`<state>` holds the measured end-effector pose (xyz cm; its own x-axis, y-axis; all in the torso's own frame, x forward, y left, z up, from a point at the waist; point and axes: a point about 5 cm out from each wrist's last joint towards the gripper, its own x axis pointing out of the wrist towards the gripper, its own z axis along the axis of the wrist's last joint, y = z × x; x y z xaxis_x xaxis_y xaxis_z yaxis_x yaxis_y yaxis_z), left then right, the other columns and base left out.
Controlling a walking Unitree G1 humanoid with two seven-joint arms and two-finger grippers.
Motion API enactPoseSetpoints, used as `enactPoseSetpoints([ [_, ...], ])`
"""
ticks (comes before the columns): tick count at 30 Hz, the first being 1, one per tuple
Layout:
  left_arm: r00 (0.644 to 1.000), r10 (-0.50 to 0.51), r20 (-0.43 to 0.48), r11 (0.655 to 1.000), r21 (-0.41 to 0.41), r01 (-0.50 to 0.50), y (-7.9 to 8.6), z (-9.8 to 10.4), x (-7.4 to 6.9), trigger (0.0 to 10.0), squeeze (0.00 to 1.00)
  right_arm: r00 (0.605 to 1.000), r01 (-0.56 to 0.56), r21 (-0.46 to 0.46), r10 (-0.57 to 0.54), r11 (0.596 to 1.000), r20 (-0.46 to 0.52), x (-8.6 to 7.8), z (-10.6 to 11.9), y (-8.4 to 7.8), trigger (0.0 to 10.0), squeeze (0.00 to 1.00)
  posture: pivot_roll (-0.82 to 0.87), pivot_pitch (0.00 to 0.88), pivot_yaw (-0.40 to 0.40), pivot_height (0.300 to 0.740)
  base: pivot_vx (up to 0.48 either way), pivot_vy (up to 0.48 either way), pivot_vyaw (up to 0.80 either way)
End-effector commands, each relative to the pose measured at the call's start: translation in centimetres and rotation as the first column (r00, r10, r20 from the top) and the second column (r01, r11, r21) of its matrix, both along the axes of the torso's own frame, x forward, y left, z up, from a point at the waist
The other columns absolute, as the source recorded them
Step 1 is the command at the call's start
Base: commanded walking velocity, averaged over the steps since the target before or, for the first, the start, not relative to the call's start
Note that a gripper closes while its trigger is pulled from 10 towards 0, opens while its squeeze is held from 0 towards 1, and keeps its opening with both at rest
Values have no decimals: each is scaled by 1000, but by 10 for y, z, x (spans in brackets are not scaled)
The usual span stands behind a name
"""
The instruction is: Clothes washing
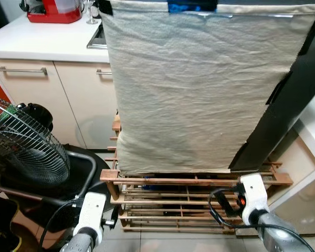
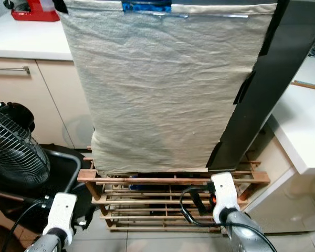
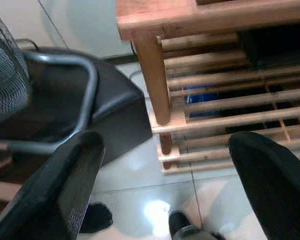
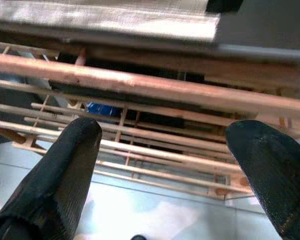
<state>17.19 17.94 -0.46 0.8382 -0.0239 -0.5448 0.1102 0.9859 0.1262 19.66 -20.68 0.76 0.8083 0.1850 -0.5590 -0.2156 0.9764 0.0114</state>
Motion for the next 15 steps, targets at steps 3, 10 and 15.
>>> enactPoseSetpoints([
  [3,992,-6,127,999,-47,12,-8,17,12,10000,0,999,13,10,-14,1000,49,3,5,4,10000,0,1,0,8,740,0,0,0],
  [10,996,-30,80,1000,-3,30,-9,7,7,10000,0,998,52,-49,-50,997,39,2,-3,4,10000,0,-1,0,13,740,0,0,0],
  [15,990,35,134,999,-25,-32,-6,11,13,10000,0,998,19,-47,-16,999,60,4,-1,10,10000,0,1,0,8,740,0,0,0],
])
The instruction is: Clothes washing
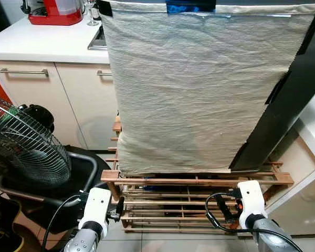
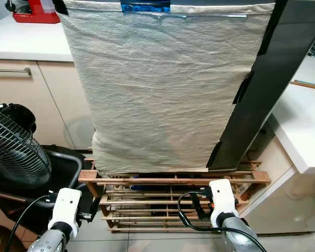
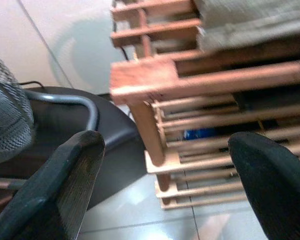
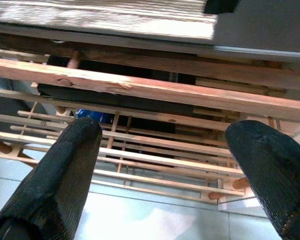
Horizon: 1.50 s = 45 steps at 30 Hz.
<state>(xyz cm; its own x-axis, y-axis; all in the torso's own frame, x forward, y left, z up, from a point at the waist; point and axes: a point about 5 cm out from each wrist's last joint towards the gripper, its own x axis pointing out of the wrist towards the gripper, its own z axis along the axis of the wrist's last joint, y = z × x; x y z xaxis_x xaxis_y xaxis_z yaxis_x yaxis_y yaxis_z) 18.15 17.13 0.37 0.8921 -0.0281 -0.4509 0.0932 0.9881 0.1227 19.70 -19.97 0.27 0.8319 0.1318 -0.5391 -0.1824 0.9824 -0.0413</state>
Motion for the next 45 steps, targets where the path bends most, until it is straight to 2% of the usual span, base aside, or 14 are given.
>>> enactPoseSetpoints([
  [1,999,42,32,999,-16,-41,2,4,4,10000,0,999,-16,7,15,1000,30,4,4,4,10000,0,3,0,6,740,0,0,0],
  [8,995,80,63,997,-19,-79,5,7,3,10000,0,998,-6,13,5,1000,56,9,7,5,10000,0,10,0,-5,740,0,0,0],
  [12,988,98,121,995,-18,-97,7,17,8,10000,0,995,-16,-10,17,1000,98,16,11,7,10000,0,9,0,-5,740,0,0,0],
  [17,989,97,111,995,-3,-97,9,12,9,10000,0,995,10,-3,-9,1000,97,18,11,6,10000,0,-2,0,3,740,0,0,0],
  [19,987,111,118,994,-35,-107,11,14,10,10000,0,994,28,3,-28,1000,104,17,12,3,10000,0,-3,0,4,740,0,0,0],
  [23,985,121,127,993,-31,-118,13,16,12,10000,0,992,41,10,-42,999,116,17,13,1,10000,0,3,0,1,740,0,0,0],
  [30,990,78,122,997,-32,-74,10,19,14,10000,0,990,-4,7,3,1000,142,25,15,9,10000,0,19,0,1,740,0,0,0],
  [32,995,33,94,999,-13,-32,7,14,10,10000,0,989,-27,1,27,1000,144,26,15,12,10000,0,13,0,8,740,0,0,0],
  [35,995,-16,99,1000,-5,16,3,15,10,10000,0,989,-44,8,43,999,140,25,15,13,10000,0,18,0,5,740,0,0,0],
  [45,994,24,110,1000,6,-25,8,18,14,10000,0,990,-47,1,46,999,136,27,15,12,10000,0,24,0,-14,740,0,0,0],
])
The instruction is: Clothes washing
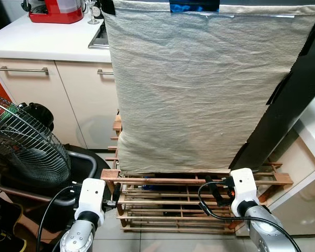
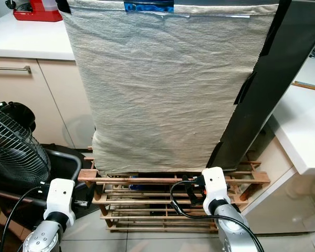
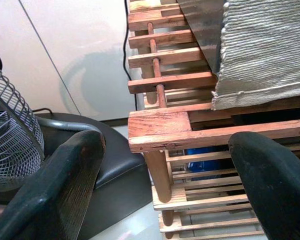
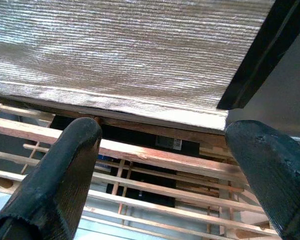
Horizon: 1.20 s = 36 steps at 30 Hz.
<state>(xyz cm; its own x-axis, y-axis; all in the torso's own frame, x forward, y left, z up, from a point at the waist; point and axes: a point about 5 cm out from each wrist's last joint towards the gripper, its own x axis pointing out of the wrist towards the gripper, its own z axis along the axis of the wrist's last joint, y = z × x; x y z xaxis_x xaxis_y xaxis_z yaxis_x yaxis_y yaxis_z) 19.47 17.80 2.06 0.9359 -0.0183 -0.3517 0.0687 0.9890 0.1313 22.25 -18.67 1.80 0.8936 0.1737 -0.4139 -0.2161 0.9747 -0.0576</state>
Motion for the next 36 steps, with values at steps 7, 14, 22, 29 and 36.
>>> enactPoseSetpoints([
  [7,1000,2,-2,1000,11,-2,-1,-1,2,10000,0,1000,1,-11,-1,1000,4,6,1,-1,10000,0,28,0,-10,740,0,0,0],
  [14,1000,4,-13,1000,16,-4,1,-4,-1,10000,0,1000,-5,-18,6,1000,1,5,0,-1,10000,0,29,0,-8,740,0,0,0],
  [22,1000,6,-13,1000,23,-5,2,-5,0,10000,0,1000,-12,-23,12,1000,4,5,0,1,10000,0,26,0,-5,740,0,0,0],
  [29,1000,4,-14,1000,26,-3,1,-6,-1,10000,0,1000,-4,-29,4,1000,4,5,0,-2,10000,0,24,0,-3,740,0,0,0],
  [36,1000,0,-14,1000,28,0,1,-7,0,10000,0,1000,-6,-27,6,1000,4,5,0,0,10000,0,25,0,-2,740,0,0,0],
])
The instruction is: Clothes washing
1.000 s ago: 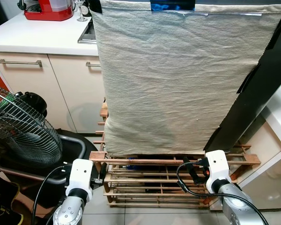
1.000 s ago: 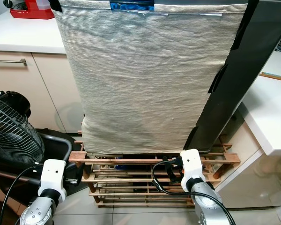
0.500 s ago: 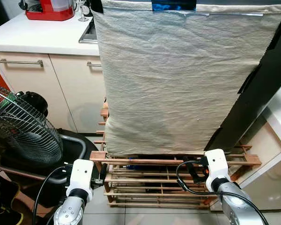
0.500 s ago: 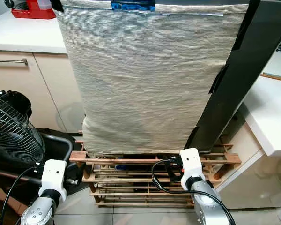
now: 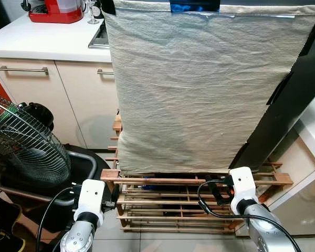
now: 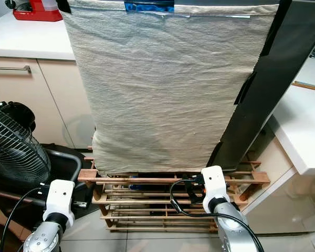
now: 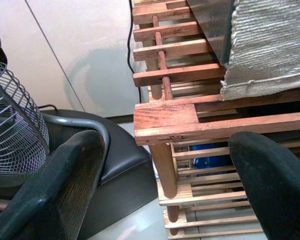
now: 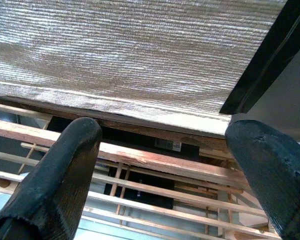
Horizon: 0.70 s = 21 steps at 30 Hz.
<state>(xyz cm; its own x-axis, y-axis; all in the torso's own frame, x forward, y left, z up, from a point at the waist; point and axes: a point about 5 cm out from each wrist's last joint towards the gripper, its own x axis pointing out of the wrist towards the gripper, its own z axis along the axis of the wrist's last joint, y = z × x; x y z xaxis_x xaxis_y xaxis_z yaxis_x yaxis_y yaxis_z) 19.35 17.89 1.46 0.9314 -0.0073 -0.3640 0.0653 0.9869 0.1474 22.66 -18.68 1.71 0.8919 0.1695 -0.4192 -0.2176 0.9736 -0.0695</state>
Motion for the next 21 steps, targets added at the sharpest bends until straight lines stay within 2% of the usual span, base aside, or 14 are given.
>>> enactPoseSetpoints([
  [1,1000,-6,-1,1000,11,6,0,-1,1,10000,0,1000,-5,-14,5,1000,8,1,0,0,10000,0,25,0,-2,740,0,0,0],
  [21,1000,4,-1,1000,16,-4,1,-3,0,10000,0,1000,-14,-13,14,1000,11,4,1,1,10000,0,35,0,-10,740,0,0,0],
])
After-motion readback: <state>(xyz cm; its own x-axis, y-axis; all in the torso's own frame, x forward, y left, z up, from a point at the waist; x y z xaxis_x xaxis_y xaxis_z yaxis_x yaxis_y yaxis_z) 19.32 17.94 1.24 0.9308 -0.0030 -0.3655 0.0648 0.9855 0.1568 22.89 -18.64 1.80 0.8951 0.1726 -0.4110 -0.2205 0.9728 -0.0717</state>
